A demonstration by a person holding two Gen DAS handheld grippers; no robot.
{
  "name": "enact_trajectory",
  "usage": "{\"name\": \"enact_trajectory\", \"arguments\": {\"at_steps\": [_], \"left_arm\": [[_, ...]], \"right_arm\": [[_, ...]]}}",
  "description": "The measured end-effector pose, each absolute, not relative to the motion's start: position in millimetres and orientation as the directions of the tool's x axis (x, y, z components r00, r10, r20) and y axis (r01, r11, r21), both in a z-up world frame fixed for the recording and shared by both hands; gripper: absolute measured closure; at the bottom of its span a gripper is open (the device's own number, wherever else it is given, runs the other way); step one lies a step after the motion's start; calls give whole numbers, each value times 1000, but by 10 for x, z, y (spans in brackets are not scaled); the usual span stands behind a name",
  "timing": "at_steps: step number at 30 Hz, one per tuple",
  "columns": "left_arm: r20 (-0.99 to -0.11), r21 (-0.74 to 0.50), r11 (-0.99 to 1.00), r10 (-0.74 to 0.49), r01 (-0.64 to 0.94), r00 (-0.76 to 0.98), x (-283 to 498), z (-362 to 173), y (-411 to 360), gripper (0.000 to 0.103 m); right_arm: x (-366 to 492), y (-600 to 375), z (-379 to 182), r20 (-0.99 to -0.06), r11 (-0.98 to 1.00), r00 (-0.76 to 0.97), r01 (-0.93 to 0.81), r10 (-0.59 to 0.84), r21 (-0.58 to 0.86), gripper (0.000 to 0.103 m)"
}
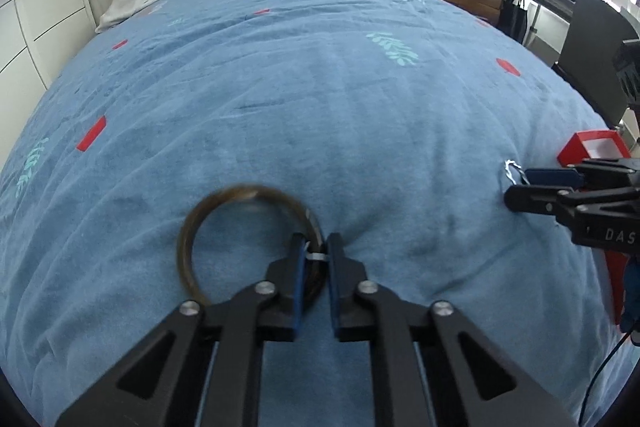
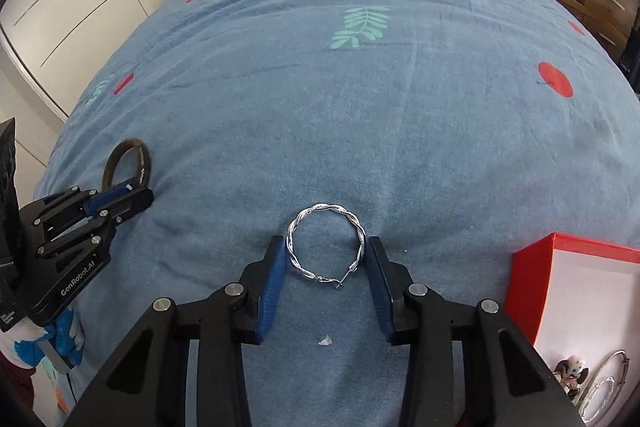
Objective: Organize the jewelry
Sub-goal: 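Grasp the dark brown bangle with the left tool while the right tool grasps the twisted silver hoop, then carry the dark bangle in the left tool over the box while the right tool carries the hoop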
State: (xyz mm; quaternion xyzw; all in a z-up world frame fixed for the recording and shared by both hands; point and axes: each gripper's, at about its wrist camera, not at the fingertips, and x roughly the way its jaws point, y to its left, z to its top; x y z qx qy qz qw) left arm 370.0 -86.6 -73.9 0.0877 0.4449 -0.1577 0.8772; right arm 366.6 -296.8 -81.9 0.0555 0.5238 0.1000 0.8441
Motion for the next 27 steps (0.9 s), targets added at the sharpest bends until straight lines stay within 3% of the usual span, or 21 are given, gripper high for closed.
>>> {"name": "enact_trajectory", "arguments": {"at_steps": [14, 27], "left_arm": [[-757, -73, 933, -282, 353, 589, 3266, -175, -918, 94], [-681, -91, 865, -415, 493, 603, 2708, 614, -1878, 94]], "right_arm": [[3105, -3079, -282, -814, 961, 510, -151, 277, 232, 64], [2402, -3978, 485, -777, 982, 602, -81, 186, 172, 64]]}}
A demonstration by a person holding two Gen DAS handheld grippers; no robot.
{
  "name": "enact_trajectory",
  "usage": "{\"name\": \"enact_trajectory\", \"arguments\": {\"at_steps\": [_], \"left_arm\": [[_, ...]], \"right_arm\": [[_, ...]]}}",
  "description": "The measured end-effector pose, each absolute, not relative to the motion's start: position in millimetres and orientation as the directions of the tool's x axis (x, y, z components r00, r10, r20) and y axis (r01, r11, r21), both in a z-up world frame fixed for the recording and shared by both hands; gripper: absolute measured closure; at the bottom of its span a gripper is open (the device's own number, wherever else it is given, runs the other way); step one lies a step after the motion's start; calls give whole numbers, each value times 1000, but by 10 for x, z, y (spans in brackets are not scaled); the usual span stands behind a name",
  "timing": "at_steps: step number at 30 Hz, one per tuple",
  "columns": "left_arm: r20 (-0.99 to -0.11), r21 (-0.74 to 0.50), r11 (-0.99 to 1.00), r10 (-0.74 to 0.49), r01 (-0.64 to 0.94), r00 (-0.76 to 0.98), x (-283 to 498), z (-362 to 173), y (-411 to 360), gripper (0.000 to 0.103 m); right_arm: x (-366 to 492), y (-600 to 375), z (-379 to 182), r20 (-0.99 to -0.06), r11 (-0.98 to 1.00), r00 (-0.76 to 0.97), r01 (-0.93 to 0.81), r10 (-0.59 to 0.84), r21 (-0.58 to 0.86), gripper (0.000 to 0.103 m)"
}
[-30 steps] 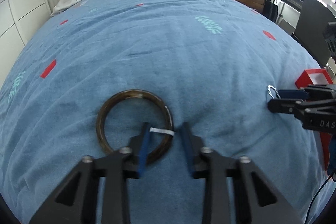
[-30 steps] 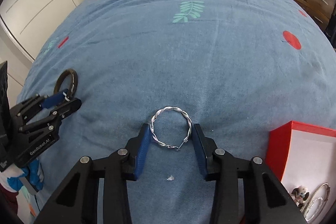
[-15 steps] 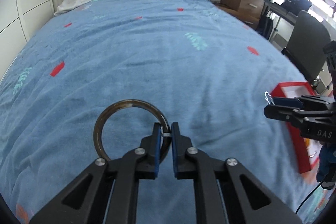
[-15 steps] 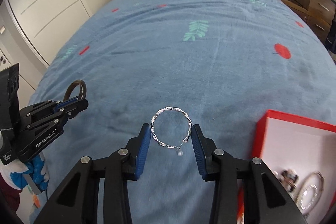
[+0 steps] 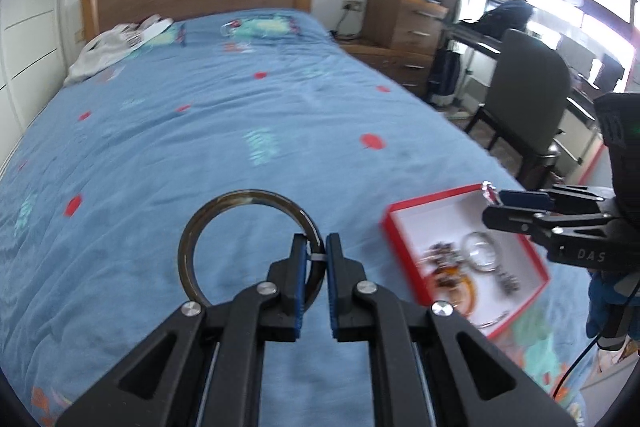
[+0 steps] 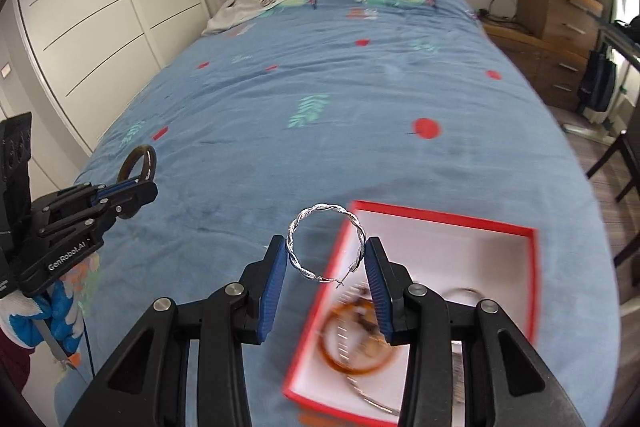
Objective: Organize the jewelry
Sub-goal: 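Carry the dark bangle in the left tool over the box while the right tool carries the hoop, then open the left tool to drop the dark bangle in the box while the right tool releases the hoop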
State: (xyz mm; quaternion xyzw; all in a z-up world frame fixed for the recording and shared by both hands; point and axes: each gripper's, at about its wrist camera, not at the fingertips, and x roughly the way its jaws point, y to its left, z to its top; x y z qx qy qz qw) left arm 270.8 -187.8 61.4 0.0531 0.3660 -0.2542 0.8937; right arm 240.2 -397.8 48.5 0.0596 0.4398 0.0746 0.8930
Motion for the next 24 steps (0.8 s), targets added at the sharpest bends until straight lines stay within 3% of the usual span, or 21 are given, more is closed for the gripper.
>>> {"name": "enact_trajectory", "arguments": {"at_steps": [12, 24], "left_arm": [[-708, -79, 777, -485, 625, 513, 2597, 410, -3289, 94], [-778, -50, 761, -436, 647, 453, 2819, -258, -3909, 94]], "right_arm": [[2371, -4817, 253, -809, 991, 574, -25, 123, 133, 64], [2698, -5201, -331, -839, 989, 523, -79, 149, 127, 63]]}}
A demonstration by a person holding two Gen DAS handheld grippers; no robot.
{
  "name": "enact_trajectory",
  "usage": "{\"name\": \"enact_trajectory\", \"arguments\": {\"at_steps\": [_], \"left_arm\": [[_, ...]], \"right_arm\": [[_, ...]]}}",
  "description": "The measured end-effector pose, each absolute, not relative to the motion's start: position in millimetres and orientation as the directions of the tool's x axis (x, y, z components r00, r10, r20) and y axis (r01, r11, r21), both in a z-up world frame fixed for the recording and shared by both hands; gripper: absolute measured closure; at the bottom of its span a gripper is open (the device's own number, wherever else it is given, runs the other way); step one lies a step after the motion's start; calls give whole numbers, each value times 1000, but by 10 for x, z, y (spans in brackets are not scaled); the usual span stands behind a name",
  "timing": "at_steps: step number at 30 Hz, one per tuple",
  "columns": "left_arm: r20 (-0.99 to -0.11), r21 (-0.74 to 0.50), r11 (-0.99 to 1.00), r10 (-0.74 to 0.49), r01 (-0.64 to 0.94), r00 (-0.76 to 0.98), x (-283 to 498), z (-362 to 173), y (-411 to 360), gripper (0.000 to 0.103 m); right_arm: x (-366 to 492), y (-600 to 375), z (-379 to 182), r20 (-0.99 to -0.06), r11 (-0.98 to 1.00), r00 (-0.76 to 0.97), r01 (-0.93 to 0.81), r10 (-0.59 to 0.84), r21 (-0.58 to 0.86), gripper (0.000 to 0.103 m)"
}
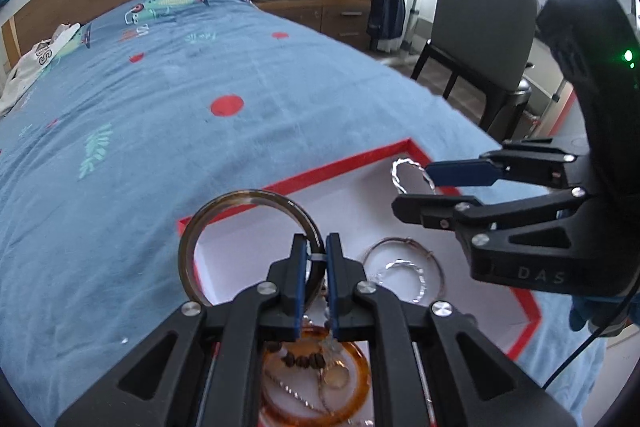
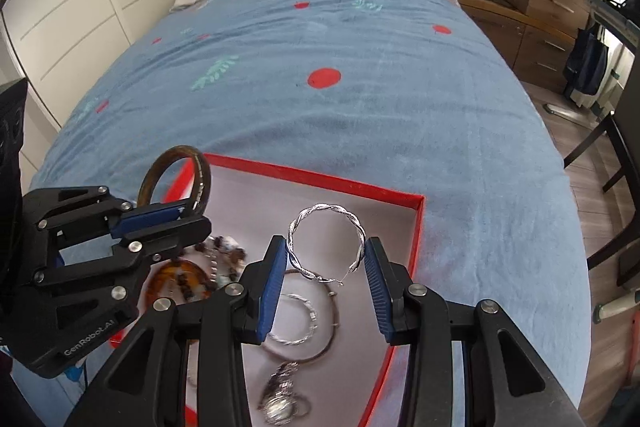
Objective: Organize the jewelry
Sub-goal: 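Open the left tool to drop the dark bangle in the box while the right tool releases the hoop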
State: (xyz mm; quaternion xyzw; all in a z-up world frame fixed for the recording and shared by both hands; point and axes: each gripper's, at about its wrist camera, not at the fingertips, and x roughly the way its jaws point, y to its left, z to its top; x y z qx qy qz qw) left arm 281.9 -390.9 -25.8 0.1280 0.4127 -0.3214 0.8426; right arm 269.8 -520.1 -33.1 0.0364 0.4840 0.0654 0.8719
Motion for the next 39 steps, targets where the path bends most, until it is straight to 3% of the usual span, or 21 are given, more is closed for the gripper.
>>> {"name": "enact_trajectory", "arguments": {"at_steps": [12, 17, 19, 30, 39], "left_arm": [[-818, -92, 767, -422, 636, 391, 2997, -619, -3924, 94], [-823, -143, 777, -438, 613, 363, 3043, -642, -3860, 88], [-826, -162, 784, -440, 599, 353, 3077, -667, -3833, 81], [-837, -139, 785, -419, 603, 352, 3051, -723, -3838, 81], [-837, -122, 791, -406, 599, 366, 3008, -702, -3786, 70]], "right_arm": [[2800, -5097, -631, -873, 980, 468, -195, 136, 48, 63], [2800, -5045, -681, -890, 973, 446, -229, 97, -9, 63], [2790, -5002, -690, -895, 969, 440, -244, 81, -33, 63], [2771, -4979, -682, -900, 958, 428, -282, 87, -42, 63], [2666, -5041, -544, -878, 965, 471, -259, 84, -47, 53]]}}
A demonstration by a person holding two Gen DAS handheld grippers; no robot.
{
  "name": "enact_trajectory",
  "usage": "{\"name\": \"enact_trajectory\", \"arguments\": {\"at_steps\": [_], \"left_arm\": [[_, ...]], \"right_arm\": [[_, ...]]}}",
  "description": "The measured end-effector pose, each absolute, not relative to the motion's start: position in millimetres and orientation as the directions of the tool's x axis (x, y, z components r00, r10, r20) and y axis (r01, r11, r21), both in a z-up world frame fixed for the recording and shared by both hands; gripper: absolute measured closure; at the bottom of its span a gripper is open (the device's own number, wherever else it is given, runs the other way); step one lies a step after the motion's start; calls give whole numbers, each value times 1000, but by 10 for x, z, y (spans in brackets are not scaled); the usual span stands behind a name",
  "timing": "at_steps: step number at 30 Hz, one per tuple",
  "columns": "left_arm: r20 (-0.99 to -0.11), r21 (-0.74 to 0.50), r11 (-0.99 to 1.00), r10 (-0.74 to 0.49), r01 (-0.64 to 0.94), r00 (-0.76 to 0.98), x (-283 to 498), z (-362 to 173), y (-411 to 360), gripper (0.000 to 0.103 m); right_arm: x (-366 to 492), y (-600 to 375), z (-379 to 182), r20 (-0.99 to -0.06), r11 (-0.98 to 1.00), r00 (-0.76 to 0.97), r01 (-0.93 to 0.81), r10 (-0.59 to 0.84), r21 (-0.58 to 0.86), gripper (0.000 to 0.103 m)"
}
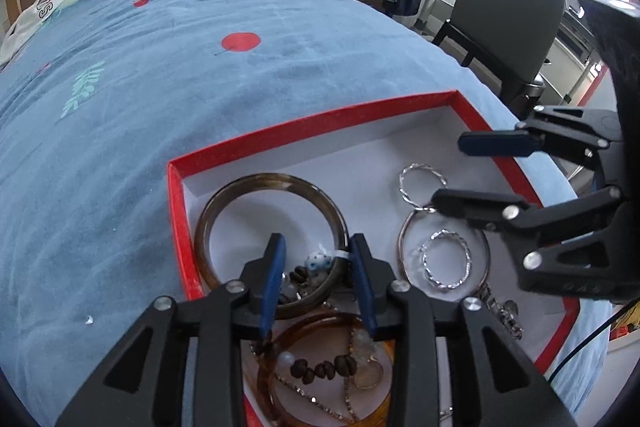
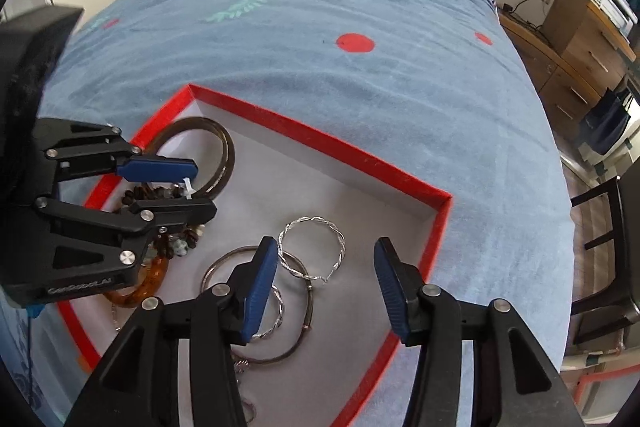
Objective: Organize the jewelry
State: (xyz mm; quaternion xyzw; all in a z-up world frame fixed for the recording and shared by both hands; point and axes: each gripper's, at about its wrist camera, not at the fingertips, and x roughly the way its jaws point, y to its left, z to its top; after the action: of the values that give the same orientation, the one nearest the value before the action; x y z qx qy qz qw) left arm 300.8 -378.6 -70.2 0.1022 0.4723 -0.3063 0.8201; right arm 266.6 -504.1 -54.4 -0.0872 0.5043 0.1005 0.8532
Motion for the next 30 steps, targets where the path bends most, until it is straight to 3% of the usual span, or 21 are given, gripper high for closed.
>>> {"name": "enact_trajectory", "arguments": {"at_steps": [14, 30], "left_arm": [[-794, -129, 779, -452, 613, 408, 2579, -206, -3698, 61], [-757, -28, 863, -348, 504, 553, 1694, 384, -2909, 54]], "right_arm": [[2080, -5158, -2, -822, 986, 563, -169, 91, -7, 44], [1186, -4599, 337, -796, 988, 591, -142, 130, 56, 35]]}}
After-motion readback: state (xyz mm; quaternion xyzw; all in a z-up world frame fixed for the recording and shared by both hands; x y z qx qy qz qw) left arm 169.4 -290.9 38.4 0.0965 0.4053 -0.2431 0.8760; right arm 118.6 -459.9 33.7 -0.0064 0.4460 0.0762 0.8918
